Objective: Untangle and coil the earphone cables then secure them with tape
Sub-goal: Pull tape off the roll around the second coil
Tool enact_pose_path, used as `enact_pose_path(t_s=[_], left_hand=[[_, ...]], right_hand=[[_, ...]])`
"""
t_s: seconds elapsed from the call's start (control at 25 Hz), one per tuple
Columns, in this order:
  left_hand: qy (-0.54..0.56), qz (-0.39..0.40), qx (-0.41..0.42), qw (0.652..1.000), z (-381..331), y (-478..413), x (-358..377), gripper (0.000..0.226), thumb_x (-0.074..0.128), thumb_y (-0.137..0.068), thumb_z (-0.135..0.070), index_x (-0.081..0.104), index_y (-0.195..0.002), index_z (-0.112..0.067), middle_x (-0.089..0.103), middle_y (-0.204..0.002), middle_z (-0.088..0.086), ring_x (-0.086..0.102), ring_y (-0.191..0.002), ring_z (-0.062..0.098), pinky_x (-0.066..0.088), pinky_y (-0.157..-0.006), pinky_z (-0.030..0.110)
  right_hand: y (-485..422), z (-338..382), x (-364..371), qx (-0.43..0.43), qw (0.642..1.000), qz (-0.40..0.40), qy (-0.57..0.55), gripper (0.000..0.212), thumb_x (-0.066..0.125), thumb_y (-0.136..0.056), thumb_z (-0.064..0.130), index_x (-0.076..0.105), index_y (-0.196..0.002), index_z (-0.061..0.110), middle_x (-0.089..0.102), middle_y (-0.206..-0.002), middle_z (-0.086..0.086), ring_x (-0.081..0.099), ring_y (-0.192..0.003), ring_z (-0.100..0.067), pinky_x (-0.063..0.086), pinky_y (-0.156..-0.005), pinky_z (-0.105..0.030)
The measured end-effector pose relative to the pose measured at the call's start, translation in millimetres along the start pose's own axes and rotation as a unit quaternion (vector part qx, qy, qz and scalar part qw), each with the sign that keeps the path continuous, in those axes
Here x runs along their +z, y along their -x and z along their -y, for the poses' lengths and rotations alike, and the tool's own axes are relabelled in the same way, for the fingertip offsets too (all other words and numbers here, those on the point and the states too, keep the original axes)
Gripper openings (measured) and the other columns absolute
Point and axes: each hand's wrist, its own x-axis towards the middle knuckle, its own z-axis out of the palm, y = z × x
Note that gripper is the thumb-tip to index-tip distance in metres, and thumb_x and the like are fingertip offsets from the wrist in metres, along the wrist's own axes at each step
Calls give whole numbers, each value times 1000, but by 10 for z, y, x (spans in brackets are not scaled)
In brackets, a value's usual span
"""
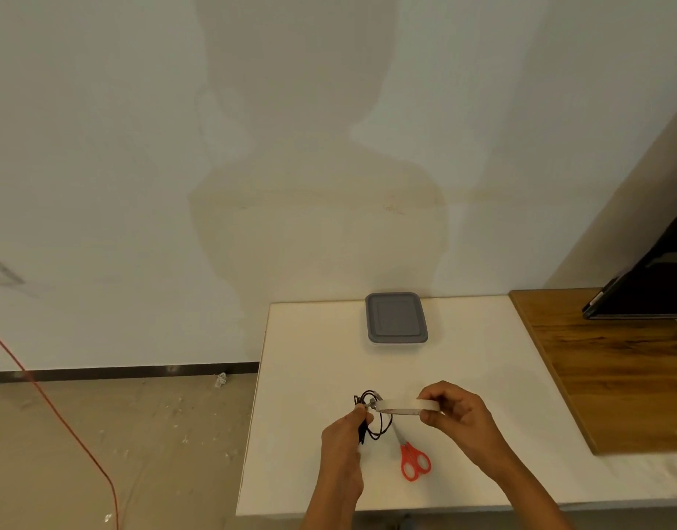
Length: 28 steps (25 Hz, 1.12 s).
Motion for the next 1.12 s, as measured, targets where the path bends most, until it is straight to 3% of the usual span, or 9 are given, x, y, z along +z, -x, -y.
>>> enact_pose_path(t_s=[0.2, 0.28, 0.4, 0.52, 0.68, 1.0, 1.12], left_hand=[[-172, 43, 18, 984, -49, 40, 2, 24, 57, -80, -27, 55, -67, -8, 47, -65, 5, 37, -63, 17, 30, -59, 26], [-174, 74, 7, 982, -84, 68, -12, 20, 53, -77, -27, 52, -66, -9, 47, -67, 6, 36, -62, 16, 28, -59, 26], [-136, 99, -22, 986, -81, 59, -25, 27, 44, -93, -20, 51, -68, -12, 45, -61, 1, 34, -58, 12, 28, -59, 26], [-126, 114, -55, 984, -58, 68, -35, 26, 51, -94, -28, 61, -76, -12, 47, -57, -1, 39, -60, 10, 32, -63, 25], [-153, 108, -68, 980, -14, 25, -39, 20, 56, -89, -17, 61, -71, -10, 47, -48, -4, 37, -56, 11, 27, -56, 24], [75, 38, -75, 994, -16, -42, 88, 31, 53, -91, -4, 52, -59, -7, 47, -50, 4, 37, -55, 15, 30, -58, 27], [120, 54, -100, 986, 20, -50, 111, 31, 54, -92, -11, 52, -62, -7, 52, -61, 6, 45, -66, 18, 36, -73, 29]], right_hand=[[53, 11, -86, -27, 999, 33, 35, 38, 65, -81, -9, 70, -79, 28, 70, -86, 1, 64, -92, -22, 54, -83, -23], [69, 22, -104, -34, 997, 48, 44, 37, 65, -80, -9, 70, -77, 28, 70, -85, 1, 65, -91, -22, 54, -84, -26], [74, 43, -115, -43, 998, 39, 19, 39, 63, -80, -14, 70, -75, 24, 70, -84, -1, 65, -88, -23, 55, -82, -29], [51, 66, -136, -49, 998, 38, 1, 36, 60, -80, -16, 70, -75, 17, 70, -84, -7, 66, -87, -24, 55, -81, -31], [6, 114, -134, -56, 997, 49, 12, 37, 61, -79, -17, 71, -74, 18, 70, -82, -3, 66, -86, -22, 55, -79, -28], [161, 81, -18, -20, 998, 44, 42, 38, 69, -74, -11, 72, -74, 26, 70, -82, -4, 63, -80, -16, 53, -79, -27], [209, 30, 37, -14, 999, 25, 42, 42, 69, -74, -12, 72, -74, 30, 70, -82, -1, 63, -82, -17, 53, -80, -29]])
